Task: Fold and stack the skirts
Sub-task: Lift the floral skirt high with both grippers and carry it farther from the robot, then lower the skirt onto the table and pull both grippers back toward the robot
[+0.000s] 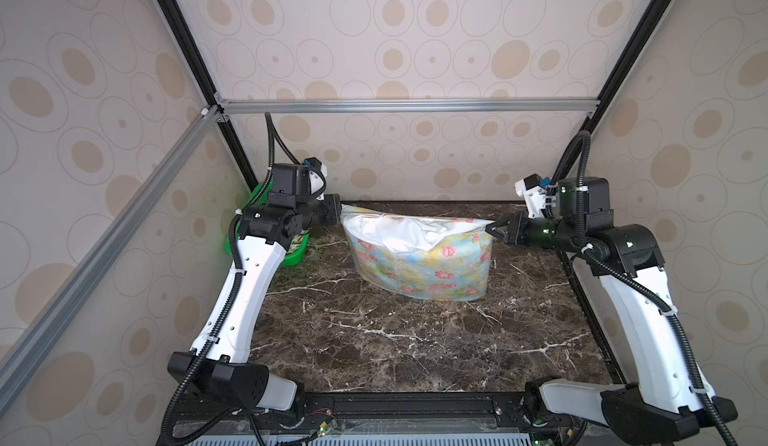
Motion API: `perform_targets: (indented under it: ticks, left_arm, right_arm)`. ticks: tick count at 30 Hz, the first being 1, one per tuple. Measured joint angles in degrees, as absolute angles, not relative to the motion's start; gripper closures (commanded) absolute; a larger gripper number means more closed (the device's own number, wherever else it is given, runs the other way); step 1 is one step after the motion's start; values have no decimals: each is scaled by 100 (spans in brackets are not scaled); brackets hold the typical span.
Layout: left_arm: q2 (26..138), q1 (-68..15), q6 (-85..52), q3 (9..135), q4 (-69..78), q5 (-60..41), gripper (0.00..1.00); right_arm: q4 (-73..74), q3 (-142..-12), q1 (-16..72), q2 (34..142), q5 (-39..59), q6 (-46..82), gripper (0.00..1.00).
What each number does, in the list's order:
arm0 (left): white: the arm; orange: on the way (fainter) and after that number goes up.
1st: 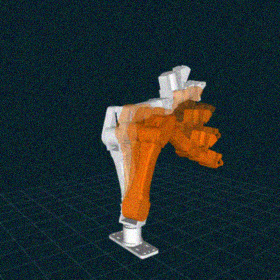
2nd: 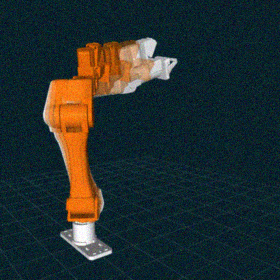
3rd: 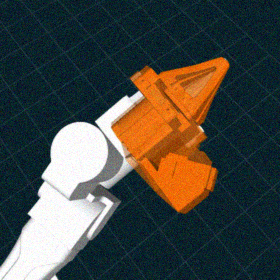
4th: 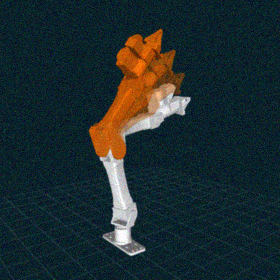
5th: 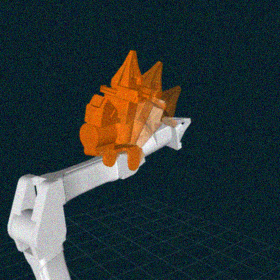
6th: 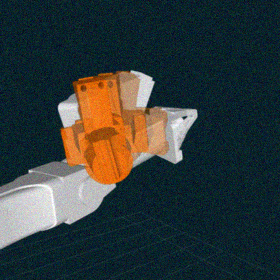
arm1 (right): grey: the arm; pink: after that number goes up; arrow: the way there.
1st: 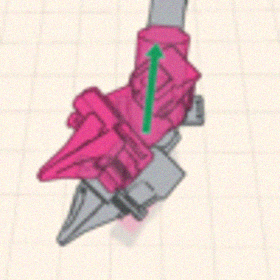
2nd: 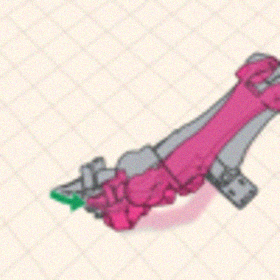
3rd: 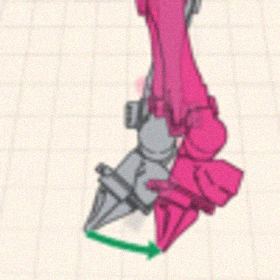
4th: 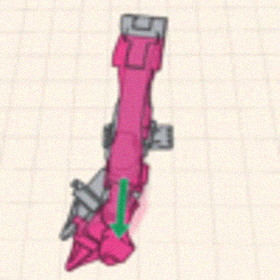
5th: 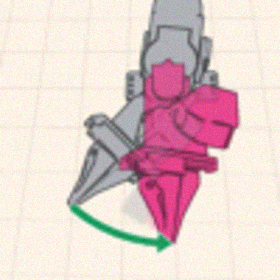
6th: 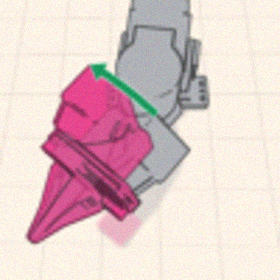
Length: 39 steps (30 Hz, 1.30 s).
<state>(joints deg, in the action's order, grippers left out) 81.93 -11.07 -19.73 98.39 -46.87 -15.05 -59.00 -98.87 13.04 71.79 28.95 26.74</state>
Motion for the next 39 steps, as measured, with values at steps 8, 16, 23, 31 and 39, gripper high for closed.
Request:
perform_targets:
  ticks: [8,16,23,31,39]
  left_arm:
    - [7636,-961,-2165,9391,-4602,-1505,100]
    - [8302,-950,-2178,10267,-4423,-1616,100]
    - [8049,-963,-2169,9284,-4633,-1688,100]
    - [8416,-963,-2130,10580,-4589,-1872,100]
    - [8305,-963,-2178,8700,-4195,-2456,100]
  right_arm:
    - [-6060,-9271,1249,7074,4305,2908,100]
    - [-4939,-8912,447,7024,4797,4182,100]
    - [-5304,-8639,416,6901,5013,4051,100]
    - [-4565,-8361,-30,6770,5441,4727,100]
    - [-4893,-7990,-51,6462,5052,4401,100]
